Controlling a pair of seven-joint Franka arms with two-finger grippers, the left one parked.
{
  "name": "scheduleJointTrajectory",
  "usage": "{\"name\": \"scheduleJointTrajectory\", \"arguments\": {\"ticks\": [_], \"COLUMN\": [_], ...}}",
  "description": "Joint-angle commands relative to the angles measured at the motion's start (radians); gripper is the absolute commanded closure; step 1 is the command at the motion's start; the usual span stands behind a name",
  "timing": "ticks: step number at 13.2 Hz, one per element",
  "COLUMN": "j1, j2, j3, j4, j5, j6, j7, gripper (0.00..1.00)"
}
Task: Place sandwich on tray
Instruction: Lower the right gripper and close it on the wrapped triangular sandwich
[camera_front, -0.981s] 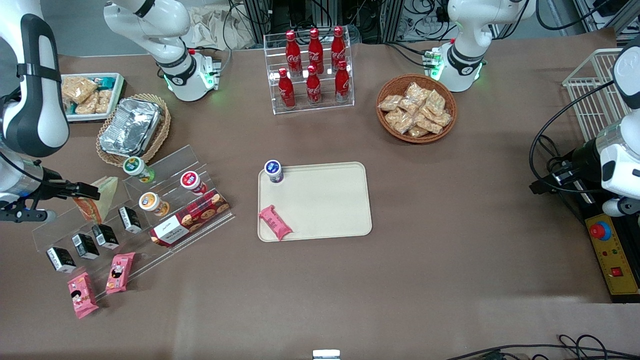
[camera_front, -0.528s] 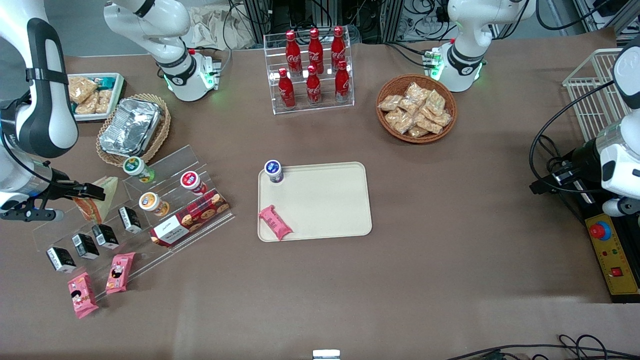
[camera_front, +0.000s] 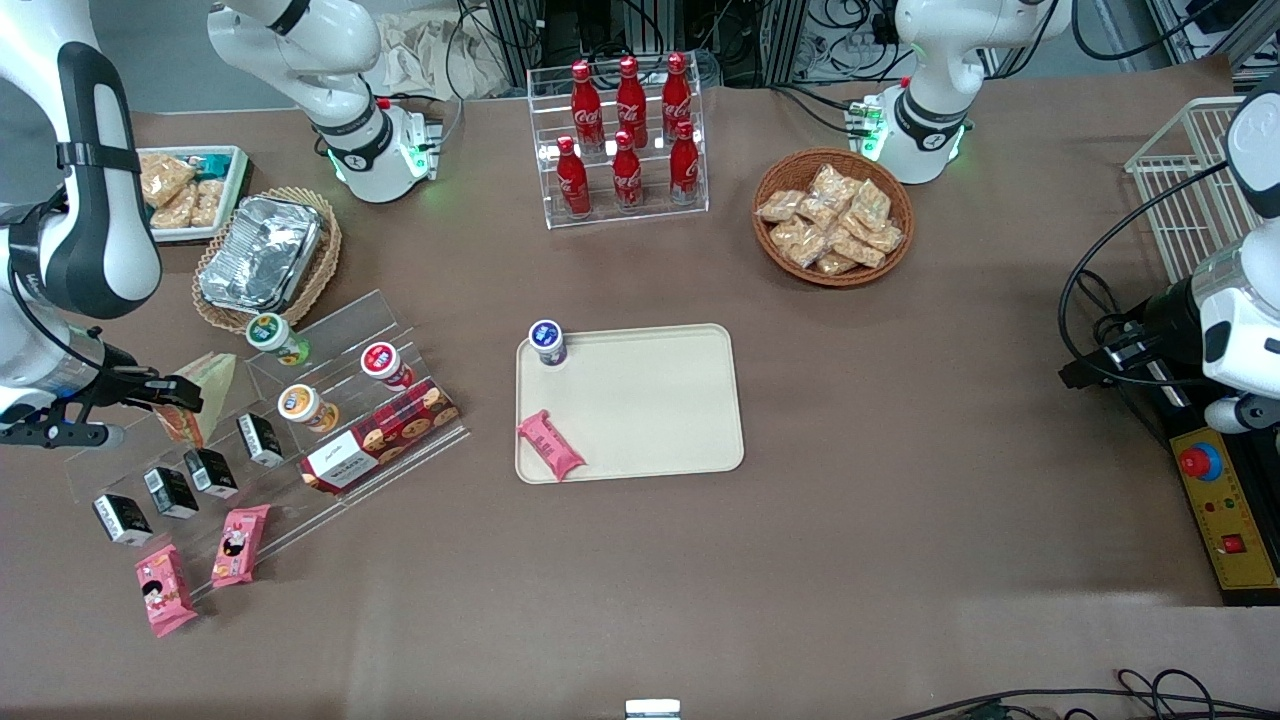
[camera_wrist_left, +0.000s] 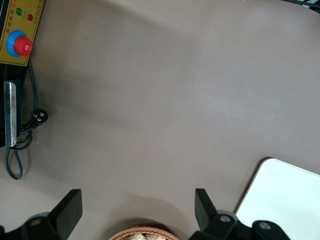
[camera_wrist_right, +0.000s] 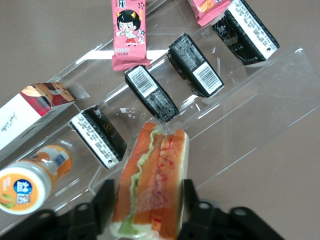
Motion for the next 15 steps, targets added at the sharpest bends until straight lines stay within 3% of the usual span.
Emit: {"name": "scheduleJointTrajectory", "arguments": {"ticks": [1, 2, 3, 5, 7, 12, 15], "j1": [-0.026, -0.028, -0.028, -0.031, -0.046, -0.031, 0.045], "j2": [0.000, -0.002, -0.002, -0.008, -0.012, 0.043, 0.035], "j3": [0.005, 0.005, 0.005, 0.003, 0.005, 0.026, 0.070], "j4": [-0.006, -0.006, -0.006, 0.002, 0.046, 0.346, 0.420], "j5": [-0.024, -0.024, -0.024, -0.024, -0.018, -0.005, 0.004], "j6": [0.012, 0.010, 0.009, 0.006, -0.048, -0.356, -0.402], "j7": [-0.024, -0.028, -0.047, -0.077, -0.109, -0.105, -0.103], "gripper": [0.60, 0.65, 0.83, 1.00, 1.00, 1.00, 1.00]}}
